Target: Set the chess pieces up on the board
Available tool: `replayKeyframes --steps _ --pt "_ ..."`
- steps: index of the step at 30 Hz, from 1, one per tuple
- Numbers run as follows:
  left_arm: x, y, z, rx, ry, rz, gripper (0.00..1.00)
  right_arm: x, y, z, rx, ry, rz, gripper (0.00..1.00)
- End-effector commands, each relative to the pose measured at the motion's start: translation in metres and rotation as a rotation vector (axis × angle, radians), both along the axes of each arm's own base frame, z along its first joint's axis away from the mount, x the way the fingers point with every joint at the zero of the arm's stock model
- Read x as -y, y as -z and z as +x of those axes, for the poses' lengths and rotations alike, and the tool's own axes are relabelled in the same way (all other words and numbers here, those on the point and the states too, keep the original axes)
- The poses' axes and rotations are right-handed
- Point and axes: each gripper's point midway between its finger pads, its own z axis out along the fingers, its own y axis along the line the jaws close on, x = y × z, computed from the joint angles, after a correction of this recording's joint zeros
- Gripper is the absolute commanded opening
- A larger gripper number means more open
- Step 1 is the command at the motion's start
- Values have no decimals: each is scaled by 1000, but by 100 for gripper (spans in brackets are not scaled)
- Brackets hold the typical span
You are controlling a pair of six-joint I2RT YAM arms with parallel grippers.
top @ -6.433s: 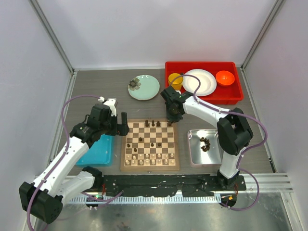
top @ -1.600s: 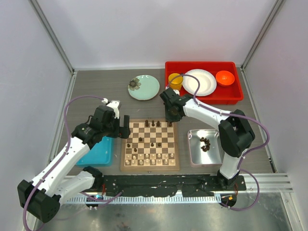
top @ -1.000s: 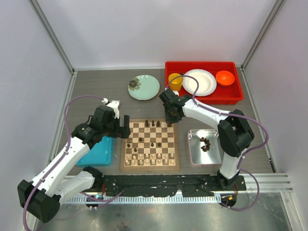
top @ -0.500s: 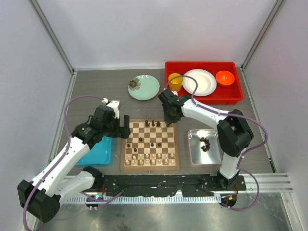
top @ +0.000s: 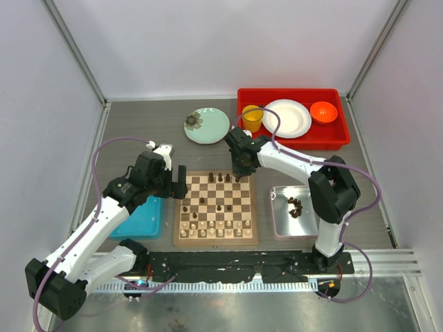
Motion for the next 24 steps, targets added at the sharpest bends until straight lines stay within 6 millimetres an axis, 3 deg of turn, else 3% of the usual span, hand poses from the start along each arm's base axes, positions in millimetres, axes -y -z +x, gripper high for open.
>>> replayKeyframes --steps 1,5,15,24 --pt "4 -8 4 43 24 -15 100 -12 -9 5 13 -1 30 14" --pt "5 -8 4 43 26 -16 100 -13 -10 6 15 -2 30 15" --pt "5 -8 4 42 26 -18 100 -11 -12 4 15 -7 25 33" --pt "5 -8 4 42 26 -17 100 -15 -21 7 41 -4 57 33"
